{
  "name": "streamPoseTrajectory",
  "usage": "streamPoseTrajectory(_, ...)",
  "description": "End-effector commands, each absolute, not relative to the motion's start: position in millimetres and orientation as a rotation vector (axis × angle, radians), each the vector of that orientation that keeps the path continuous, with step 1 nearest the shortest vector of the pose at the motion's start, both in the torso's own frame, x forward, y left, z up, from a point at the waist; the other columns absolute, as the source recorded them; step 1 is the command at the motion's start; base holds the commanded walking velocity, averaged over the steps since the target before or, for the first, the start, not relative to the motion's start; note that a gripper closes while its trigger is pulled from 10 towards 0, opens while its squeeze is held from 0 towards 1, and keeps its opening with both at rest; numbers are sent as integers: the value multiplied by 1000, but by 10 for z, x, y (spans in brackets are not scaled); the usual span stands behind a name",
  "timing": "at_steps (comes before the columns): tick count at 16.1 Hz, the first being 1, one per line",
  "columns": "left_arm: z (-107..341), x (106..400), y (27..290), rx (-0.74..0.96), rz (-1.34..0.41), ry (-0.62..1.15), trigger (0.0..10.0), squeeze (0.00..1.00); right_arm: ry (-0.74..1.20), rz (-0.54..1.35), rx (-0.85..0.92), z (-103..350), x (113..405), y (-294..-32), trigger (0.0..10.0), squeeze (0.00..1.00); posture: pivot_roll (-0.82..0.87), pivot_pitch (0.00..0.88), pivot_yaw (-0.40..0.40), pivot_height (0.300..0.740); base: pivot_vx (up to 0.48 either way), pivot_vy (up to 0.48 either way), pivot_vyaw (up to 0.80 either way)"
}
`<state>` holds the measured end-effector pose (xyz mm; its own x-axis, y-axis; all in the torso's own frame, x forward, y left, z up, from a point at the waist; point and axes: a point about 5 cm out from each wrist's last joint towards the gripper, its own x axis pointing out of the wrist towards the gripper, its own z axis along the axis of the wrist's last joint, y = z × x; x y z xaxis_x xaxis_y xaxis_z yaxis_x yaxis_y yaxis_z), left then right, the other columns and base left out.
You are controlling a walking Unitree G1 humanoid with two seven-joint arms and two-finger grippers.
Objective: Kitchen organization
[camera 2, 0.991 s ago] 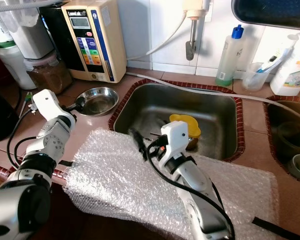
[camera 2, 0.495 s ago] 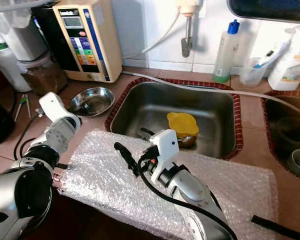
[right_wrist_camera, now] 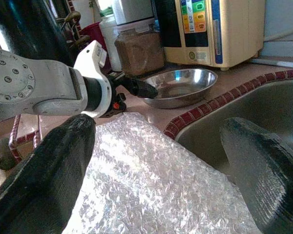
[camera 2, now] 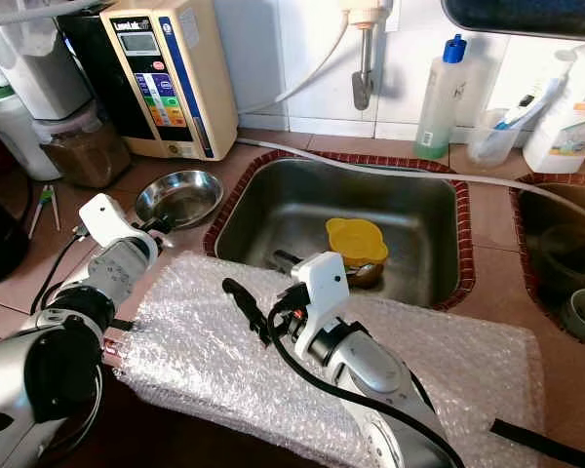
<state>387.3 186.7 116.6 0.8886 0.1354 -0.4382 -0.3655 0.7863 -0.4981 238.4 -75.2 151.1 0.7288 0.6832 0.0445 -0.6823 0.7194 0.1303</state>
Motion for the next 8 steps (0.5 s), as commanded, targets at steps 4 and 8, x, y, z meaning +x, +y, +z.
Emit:
streamPoseTrajectory(4,1156,3841,2052,-606,333,397,0,0,16,792,133,1528,2366,-719,10000,0,-230,23,153,740,0,0,0)
streamPoseTrajectory(8,1105,3808,2099,-594,330,405,0,0,26,809,122,1511,2377,-733,10000,0,-217,16,141,740,0,0,0)
